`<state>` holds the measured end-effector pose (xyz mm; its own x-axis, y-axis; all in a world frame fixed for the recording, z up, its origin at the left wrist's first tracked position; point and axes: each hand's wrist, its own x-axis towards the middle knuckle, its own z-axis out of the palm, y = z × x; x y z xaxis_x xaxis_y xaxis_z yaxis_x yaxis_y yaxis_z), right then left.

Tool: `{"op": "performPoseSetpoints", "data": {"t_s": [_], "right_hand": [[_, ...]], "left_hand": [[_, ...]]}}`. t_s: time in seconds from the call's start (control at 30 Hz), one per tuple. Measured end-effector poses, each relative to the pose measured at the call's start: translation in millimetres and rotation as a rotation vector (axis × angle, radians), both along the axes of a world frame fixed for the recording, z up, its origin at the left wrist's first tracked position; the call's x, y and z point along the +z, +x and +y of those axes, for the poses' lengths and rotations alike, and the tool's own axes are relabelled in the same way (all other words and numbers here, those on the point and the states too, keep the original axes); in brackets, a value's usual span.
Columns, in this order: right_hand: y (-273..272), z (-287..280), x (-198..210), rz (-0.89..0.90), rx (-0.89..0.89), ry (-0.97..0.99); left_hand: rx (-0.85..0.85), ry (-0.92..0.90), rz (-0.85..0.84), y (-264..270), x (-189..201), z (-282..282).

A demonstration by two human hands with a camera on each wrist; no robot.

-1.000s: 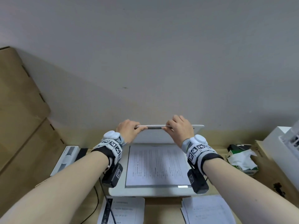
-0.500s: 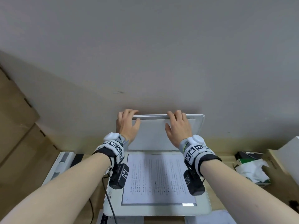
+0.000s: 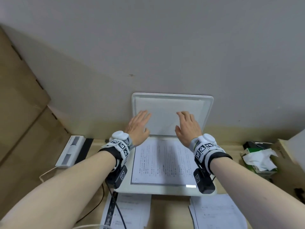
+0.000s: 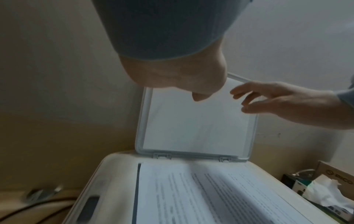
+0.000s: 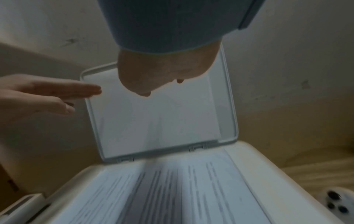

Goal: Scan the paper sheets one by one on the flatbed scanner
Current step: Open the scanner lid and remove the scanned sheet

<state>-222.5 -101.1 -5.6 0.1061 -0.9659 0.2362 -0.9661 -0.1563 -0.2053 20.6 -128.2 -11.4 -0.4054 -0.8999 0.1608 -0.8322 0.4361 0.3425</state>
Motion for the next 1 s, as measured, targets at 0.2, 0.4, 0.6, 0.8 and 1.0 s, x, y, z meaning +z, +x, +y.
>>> {"op": "performPoseSetpoints", "data": {"t_s": [0.2, 0.4, 0.6, 0.8, 1.0], "right_hand": [[20, 68, -74, 0.061, 0.092, 0.456], [40, 111, -113, 0.154, 0.135, 0.589], [47, 132, -115, 0.25, 0.111, 0.449], [57, 175, -116, 0.154, 0.132, 0.42], [53, 193, -101, 0.082, 0.177, 0.538]], "left_hand": [[0.024, 0.36, 0.016, 28, -44, 69], [0.086, 0.467, 0.002, 52, -89, 120], [0.185, 0.358, 0.281, 63, -113, 159], [0.351, 0.346, 0.095, 61, -101, 178], [0.319, 0.609, -0.169, 36, -83, 191]]}}
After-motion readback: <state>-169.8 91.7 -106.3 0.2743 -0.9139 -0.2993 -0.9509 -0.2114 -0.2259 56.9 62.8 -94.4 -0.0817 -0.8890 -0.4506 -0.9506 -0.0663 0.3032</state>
